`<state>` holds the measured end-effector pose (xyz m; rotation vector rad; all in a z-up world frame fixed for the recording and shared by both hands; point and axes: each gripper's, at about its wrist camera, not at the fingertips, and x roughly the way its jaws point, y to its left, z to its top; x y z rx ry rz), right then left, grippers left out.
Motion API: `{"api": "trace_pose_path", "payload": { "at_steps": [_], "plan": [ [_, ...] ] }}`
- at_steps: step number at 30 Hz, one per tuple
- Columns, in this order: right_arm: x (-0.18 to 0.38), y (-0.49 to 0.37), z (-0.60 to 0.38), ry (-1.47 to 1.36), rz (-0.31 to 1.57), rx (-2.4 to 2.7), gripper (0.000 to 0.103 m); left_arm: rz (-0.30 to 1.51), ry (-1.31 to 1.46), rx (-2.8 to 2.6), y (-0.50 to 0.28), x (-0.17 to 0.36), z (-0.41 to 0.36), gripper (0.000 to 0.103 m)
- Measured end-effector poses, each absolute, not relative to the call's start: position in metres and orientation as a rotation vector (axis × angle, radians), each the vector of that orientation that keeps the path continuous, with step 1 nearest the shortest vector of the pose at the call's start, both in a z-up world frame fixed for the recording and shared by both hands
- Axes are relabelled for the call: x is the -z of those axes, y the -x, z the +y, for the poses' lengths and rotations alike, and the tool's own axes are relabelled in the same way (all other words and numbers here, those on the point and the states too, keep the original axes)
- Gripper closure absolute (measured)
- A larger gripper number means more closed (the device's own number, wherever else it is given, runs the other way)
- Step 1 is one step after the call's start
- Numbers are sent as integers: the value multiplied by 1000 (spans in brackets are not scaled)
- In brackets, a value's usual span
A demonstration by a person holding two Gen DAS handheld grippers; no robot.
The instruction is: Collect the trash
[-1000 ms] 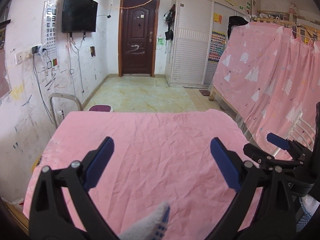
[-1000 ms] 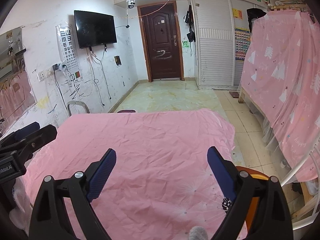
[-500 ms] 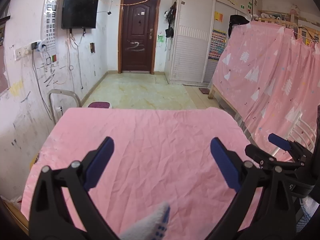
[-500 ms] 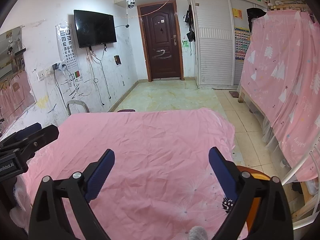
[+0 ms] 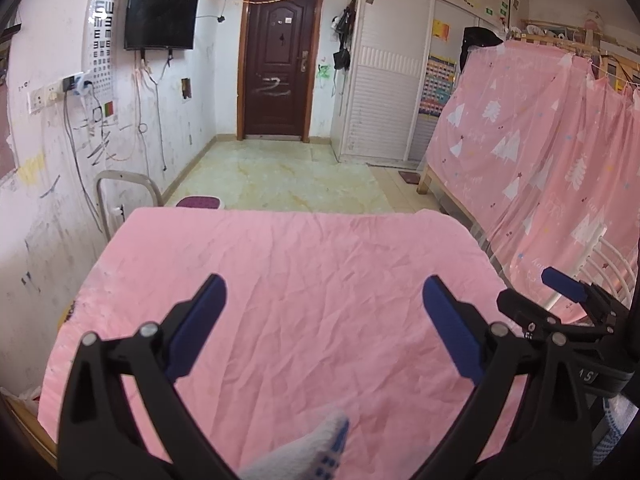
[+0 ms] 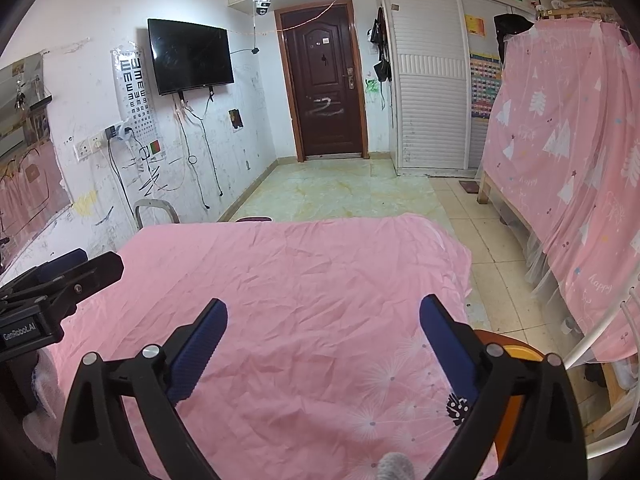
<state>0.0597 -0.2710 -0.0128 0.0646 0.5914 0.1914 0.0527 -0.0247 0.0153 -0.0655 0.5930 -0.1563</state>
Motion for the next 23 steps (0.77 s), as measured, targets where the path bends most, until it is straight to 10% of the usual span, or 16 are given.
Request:
{"api": "trace_pose_path", "payload": {
  "at_steps": [23],
  "plan": [
    [19, -60, -266, -60, 599, -195, 15, 600, 64, 161, -56, -12, -23, 8]
  ]
}}
